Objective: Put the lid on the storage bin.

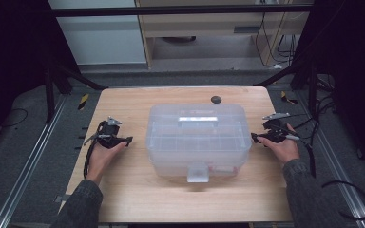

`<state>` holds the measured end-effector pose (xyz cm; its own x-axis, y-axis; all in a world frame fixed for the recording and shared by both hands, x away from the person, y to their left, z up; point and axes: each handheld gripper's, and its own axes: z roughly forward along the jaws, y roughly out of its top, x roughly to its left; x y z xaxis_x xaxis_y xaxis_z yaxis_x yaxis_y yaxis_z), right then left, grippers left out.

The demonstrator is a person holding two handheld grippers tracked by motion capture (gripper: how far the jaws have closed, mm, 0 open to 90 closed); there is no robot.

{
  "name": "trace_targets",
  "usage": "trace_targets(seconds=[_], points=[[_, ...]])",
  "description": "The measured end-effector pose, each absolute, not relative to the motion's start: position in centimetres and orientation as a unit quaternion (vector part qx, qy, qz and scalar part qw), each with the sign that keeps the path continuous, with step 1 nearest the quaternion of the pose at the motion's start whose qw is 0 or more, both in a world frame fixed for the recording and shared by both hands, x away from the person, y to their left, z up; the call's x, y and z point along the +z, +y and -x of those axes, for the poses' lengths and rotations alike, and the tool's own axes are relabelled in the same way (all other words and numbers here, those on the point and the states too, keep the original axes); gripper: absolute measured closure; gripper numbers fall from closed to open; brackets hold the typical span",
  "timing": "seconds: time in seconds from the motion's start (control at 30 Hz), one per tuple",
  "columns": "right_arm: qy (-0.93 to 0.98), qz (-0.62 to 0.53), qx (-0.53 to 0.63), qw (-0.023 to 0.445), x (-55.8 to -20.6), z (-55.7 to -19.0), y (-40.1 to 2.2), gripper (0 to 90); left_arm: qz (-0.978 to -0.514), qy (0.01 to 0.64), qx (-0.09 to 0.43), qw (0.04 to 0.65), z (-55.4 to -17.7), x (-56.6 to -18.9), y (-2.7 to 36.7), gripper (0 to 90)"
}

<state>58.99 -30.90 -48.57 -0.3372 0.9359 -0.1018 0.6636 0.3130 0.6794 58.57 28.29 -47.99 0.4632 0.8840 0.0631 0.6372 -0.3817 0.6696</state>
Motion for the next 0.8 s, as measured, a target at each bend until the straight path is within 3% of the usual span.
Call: trace_targets(seconds=[0.07, 0.53, 0.8], points=[[0.76, -0.528, 0.28, 0.254, -49.2, -58.9, -31.0, 10.1, -0.801, 0.481, 0.211, 0.288, -58.7, -48.3, 28.2, 14.1], [0.732, -0.55, 0.32, 0.244, -51.1, -58.3, -30.6, 8.8, -0.79, 0.486, 0.206, 0.311, -58.6, -50.3, 27.7, 4.5], [0.711, -0.584, 0.302, 0.249, -51.2, -58.3, -30.0, 0.3, -0.78, 0.491, 0.218, 0.322, -58.0, -50.7, 27.9, 1.9]])
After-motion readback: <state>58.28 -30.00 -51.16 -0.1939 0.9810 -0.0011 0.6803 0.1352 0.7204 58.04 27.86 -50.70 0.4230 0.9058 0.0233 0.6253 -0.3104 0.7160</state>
